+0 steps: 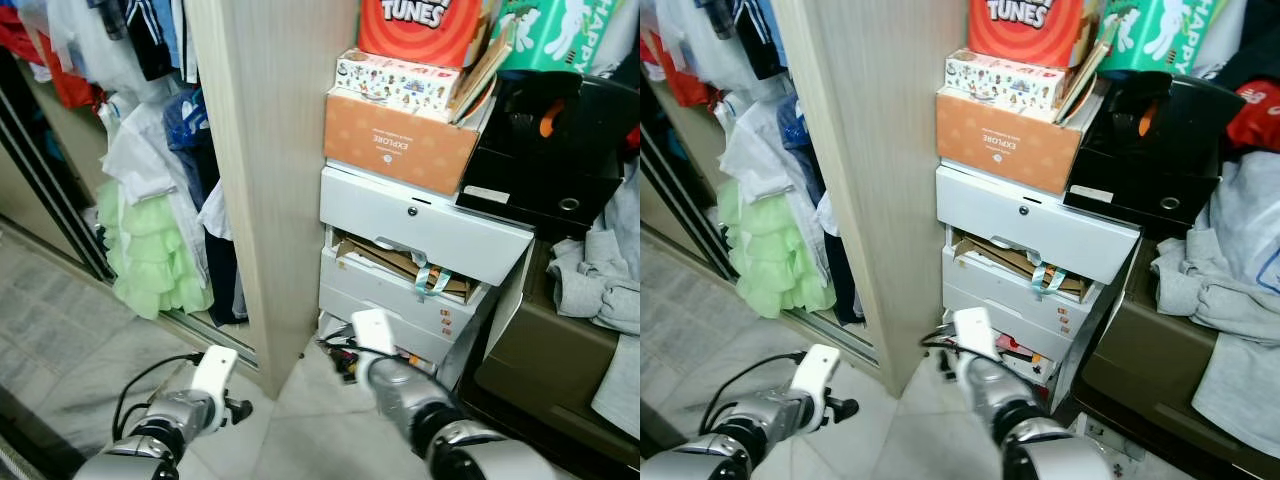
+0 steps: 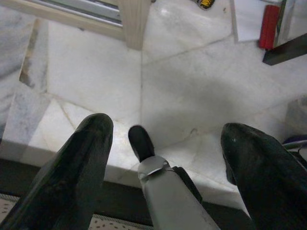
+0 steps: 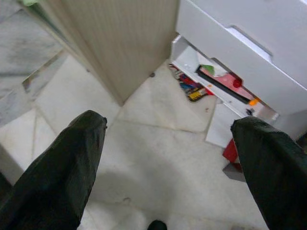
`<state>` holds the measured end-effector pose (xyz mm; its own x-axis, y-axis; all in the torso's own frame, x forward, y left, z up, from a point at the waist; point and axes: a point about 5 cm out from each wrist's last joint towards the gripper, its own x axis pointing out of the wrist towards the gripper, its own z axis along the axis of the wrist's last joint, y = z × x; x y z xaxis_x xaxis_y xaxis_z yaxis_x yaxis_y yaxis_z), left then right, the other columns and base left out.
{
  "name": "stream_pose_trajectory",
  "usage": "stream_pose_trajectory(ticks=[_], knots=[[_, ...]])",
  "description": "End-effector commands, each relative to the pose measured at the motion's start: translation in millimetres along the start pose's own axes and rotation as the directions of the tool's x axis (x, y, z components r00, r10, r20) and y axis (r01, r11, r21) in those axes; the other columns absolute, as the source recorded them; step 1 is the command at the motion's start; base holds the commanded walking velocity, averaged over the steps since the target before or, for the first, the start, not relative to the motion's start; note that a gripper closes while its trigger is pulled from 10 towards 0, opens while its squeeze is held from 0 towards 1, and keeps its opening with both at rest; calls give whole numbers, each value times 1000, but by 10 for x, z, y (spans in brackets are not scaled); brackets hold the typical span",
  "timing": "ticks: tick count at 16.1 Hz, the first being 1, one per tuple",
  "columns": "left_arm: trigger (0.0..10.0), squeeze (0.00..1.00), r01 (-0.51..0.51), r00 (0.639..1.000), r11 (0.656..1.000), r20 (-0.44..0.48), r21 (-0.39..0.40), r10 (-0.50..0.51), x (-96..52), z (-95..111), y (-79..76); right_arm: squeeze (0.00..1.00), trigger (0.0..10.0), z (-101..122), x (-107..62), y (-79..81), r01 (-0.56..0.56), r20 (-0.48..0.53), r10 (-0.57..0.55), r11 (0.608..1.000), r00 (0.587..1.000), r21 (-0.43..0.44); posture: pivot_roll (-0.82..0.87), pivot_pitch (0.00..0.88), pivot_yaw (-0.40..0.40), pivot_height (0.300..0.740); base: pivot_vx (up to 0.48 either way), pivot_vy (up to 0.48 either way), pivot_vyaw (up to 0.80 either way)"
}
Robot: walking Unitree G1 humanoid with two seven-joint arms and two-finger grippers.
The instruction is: Clean up the room
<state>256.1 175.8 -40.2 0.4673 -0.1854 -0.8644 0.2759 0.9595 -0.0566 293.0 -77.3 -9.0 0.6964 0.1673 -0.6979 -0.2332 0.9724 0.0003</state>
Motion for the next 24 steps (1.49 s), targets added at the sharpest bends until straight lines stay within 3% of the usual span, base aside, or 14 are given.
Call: stream_pose_trajectory(ticks=[1, 14, 24], knots=[[10000, 0, 7, 1000, 1000, 1, 9, -7, 6, 13, -26, 0, 10000, 16, 0, -57, 16, -5, -16, 1000, 1000, 8, -110, 0, -32, 740, 0, 0, -800], [10000, 0, 26, 1000, 1000, 15, 10, -27, 11, 47, -57, 0, 10000, 19, -1, -79, 26, -7, -26, 1000, 1000, 7, -112, 0, -36, 740, 221, 0, -737], [10000, 0, 46, 999, 999, 11, 21, -47, 14, 48, -78, 0, 10000, 23, -1, -84, 29, -7, -29, 1000, 1000, -1, -108, 0, -37, 740, 0, 0, 0]])
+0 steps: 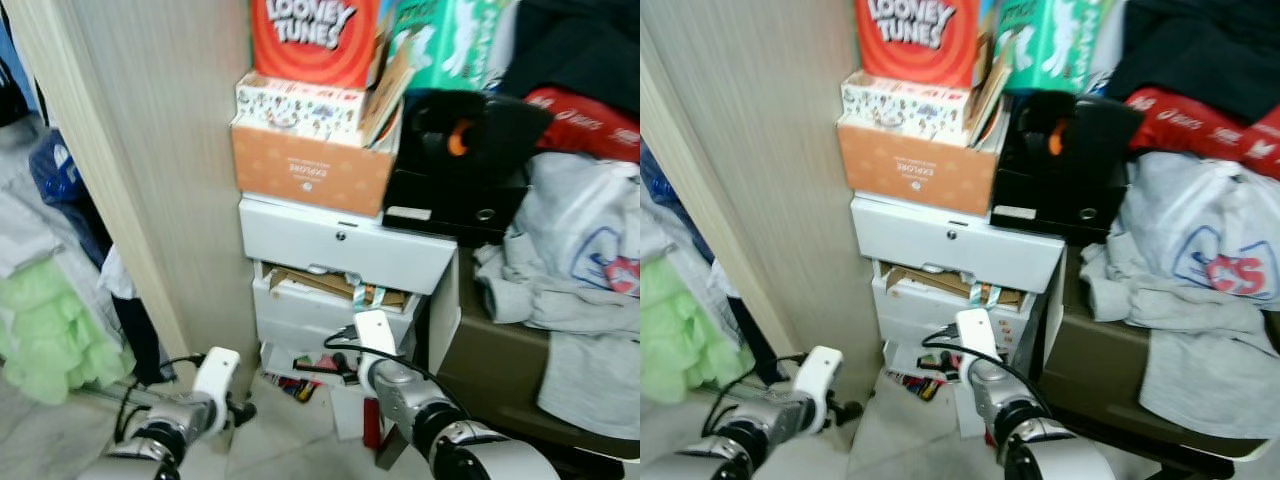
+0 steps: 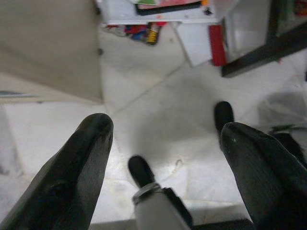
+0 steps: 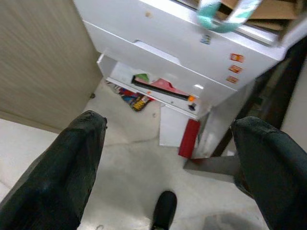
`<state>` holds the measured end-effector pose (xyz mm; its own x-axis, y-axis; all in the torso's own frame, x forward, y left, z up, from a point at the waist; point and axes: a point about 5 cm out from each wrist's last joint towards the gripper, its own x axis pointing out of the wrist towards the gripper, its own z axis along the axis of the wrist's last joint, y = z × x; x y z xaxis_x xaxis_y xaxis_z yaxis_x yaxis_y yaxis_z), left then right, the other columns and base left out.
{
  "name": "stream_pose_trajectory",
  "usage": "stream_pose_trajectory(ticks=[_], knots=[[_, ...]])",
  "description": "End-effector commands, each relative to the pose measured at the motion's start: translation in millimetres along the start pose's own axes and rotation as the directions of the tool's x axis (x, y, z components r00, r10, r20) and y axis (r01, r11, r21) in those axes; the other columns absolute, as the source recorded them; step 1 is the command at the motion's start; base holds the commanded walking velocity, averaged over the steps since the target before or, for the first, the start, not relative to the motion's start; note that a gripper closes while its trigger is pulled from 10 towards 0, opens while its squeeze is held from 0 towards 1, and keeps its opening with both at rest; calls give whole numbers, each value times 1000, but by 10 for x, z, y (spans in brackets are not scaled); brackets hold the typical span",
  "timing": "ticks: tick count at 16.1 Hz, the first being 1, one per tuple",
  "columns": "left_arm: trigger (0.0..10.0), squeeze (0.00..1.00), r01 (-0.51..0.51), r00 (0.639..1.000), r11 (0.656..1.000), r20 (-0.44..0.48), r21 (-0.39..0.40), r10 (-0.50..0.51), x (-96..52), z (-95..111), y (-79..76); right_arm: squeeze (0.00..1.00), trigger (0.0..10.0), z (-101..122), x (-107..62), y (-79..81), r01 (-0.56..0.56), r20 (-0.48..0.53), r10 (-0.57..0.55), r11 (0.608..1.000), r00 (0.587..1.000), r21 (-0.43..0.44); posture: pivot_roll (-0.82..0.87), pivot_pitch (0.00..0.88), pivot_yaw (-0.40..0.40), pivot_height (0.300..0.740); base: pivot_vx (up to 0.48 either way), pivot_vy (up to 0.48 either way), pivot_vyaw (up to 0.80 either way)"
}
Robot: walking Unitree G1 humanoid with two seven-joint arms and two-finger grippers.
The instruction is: Clean up the room
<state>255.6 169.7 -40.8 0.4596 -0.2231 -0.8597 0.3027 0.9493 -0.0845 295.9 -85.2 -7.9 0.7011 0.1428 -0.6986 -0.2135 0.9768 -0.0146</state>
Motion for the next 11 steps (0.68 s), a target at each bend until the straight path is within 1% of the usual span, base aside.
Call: stream_pose_trajectory(ticks=[1, 2, 11], knots=[[10000, 0, 10, 1000, 1000, 4, 12, -10, 4, 33, -23, 0, 10000, -11, 0, -2, 3, -16, -4, 1000, 1000, -23, -107, 0, -38, 740, 0, 0, 0], [10000, 0, 12, 1000, 1000, 1, 14, -12, 5, 23, -25, 0, 10000, -25, 0, -3, 5, -23, -6, 999, 1000, -45, -106, 0, -38, 740, 0, 0, 800], [10000, 0, 26, 999, 1000, -22, 16, -26, 19, -23, -64, 0, 10000, -89, -3, -13, 5, -50, -8, 998, 999, -60, -110, 0, -44, 740, 0, 0, 800]])
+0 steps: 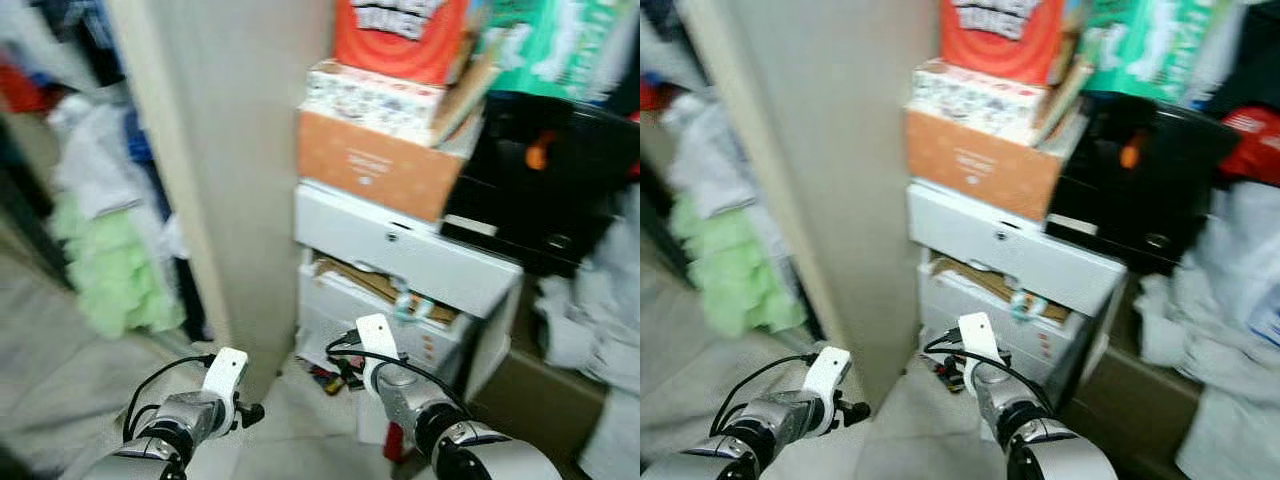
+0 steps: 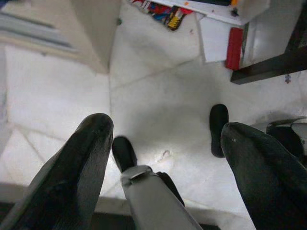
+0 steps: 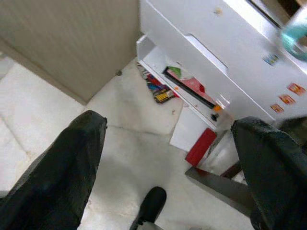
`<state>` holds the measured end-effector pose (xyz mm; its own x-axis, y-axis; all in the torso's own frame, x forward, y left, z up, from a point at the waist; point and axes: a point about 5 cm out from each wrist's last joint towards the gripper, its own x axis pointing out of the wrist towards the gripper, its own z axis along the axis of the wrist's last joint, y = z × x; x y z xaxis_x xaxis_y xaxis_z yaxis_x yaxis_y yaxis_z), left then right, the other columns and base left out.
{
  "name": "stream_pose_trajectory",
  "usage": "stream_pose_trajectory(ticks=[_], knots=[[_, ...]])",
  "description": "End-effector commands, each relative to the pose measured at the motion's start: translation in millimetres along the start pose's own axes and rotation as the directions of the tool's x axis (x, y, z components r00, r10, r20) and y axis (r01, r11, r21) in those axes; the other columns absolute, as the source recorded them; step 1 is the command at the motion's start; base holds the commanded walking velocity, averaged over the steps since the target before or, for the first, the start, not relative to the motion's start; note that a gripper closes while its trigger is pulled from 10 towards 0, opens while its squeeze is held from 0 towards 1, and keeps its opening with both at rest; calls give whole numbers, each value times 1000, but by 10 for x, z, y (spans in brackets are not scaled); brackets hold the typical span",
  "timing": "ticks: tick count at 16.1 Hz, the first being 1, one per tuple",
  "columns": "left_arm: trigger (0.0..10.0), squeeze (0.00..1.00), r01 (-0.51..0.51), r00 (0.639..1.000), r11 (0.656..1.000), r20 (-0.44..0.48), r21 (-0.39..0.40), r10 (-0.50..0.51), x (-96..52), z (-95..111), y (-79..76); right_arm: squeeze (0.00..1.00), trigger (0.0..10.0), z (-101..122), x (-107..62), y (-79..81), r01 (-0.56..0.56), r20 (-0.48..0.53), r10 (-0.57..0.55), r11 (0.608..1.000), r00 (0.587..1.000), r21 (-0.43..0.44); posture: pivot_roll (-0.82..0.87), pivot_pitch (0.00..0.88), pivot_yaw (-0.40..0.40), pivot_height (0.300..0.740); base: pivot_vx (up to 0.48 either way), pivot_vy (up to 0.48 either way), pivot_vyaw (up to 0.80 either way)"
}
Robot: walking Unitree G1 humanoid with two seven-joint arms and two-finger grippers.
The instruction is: Clean up the room
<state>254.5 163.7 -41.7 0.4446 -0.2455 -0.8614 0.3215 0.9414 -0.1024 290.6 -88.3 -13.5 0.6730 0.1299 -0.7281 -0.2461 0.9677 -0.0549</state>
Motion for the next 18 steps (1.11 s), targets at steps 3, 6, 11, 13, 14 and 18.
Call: stream_pose_trajectory(ticks=[3, 6, 11, 13, 14, 18], knots=[[10000, 0, 2, 1000, 1000, -15, 9, -2, 4, -20, -9, 0, 10000, -9, 0, 4, 2, -8, -2, 1000, 1000, -8, -110, 0, -44, 740, 0, 0, 800], [10000, 0, 0, 1000, 1000, -13, 10, 1, 3, -9, -6, 0, 10000, 3, 0, 4, 1, -5, -1, 1000, 1000, -7, -109, 0, -46, 740, 0, 0, 800], [10000, 0, -3, 1000, 1000, -15, 15, 4, -1, -11, 5, 0, 10000, 10, 0, 15, -1, -1, 1, 1000, 1000, -6, -109, 0, -42, 740, 0, 0, 800], [10000, 0, -4, 1000, 1000, -17, 16, 4, -2, -12, 7, 0, 10000, 19, 0, 12, 0, 5, 0, 1000, 1000, 20, -109, 0, -42, 740, 0, 0, 0], [10000, 0, -4, 1000, 1000, -17, 17, 4, -2, -12, 7, 0, 10000, 25, 0, 12, -4, 10, 4, 1000, 1000, 13, -109, 0, -42, 740, 0, 0, 0], [10000, 0, -3, 1000, 1000, -21, 19, 4, 0, -15, 2, 0, 10000, 33, 0, 32, -16, 14, 16, 1000, 1000, -16, -110, 0, -42, 740, 0, 0, 800]])
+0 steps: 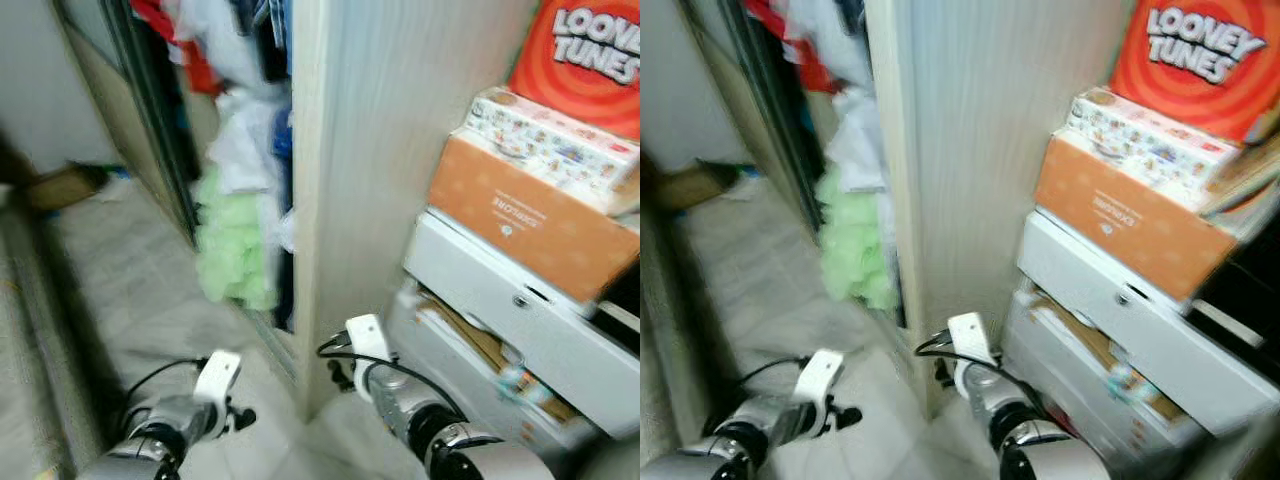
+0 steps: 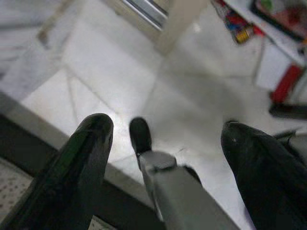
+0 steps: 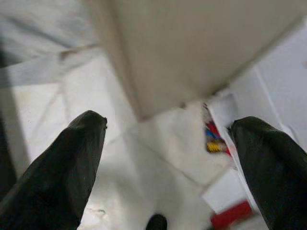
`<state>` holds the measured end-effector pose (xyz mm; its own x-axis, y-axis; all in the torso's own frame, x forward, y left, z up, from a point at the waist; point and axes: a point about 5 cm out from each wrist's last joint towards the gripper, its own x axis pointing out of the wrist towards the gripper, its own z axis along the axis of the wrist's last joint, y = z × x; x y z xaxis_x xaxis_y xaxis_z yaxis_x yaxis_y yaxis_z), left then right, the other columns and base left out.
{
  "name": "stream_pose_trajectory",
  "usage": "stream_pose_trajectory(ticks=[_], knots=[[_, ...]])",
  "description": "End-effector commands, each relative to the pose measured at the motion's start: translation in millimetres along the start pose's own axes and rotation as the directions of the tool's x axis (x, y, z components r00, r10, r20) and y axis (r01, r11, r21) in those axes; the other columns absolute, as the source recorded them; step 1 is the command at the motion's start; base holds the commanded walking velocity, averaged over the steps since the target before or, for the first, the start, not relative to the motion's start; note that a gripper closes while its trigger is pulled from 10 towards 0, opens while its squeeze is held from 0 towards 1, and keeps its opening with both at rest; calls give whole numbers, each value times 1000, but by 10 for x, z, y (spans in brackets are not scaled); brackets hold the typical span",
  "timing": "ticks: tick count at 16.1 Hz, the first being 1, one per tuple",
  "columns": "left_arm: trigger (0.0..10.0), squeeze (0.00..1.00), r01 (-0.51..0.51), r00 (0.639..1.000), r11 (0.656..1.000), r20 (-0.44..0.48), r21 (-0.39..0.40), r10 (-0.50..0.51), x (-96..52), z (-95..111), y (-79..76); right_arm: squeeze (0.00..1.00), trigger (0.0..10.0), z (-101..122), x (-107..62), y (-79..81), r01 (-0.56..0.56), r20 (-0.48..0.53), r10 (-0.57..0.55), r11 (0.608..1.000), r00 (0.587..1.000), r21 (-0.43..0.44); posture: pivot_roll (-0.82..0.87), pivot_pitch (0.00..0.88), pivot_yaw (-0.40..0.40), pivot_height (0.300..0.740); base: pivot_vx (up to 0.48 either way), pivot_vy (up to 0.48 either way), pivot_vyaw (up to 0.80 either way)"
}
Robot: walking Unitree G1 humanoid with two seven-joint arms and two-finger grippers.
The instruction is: Clean up the room
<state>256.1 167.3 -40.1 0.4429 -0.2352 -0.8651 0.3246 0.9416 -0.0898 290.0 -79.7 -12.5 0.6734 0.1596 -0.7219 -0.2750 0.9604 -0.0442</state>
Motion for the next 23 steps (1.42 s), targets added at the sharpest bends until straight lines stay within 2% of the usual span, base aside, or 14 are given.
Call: stream_pose_trajectory(ticks=[1, 10, 23], knots=[[10000, 0, 5, 1000, 1000, -16, 10, -5, 15, -29, -36, 0, 10000, 10, -1, -54, 13, 3, -13, 1000, 1000, -1, -110, 0, -42, 740, 0, 0, 800], [10000, 0, -19, 999, 1000, -45, 15, 20, 12, -85, -9, 0, 10000, 3, -1, -58, 13, -1, -13, 1000, 1000, 3, -111, 0, -42, 740, 0, 0, 800], [10000, 0, -22, 999, 999, -39, 25, 23, 17, -63, -24, 0, 10000, 17, -1, -52, 1, 9, -1, 1000, 1000, -5, -107, 0, -48, 740, 0, 0, 800]])
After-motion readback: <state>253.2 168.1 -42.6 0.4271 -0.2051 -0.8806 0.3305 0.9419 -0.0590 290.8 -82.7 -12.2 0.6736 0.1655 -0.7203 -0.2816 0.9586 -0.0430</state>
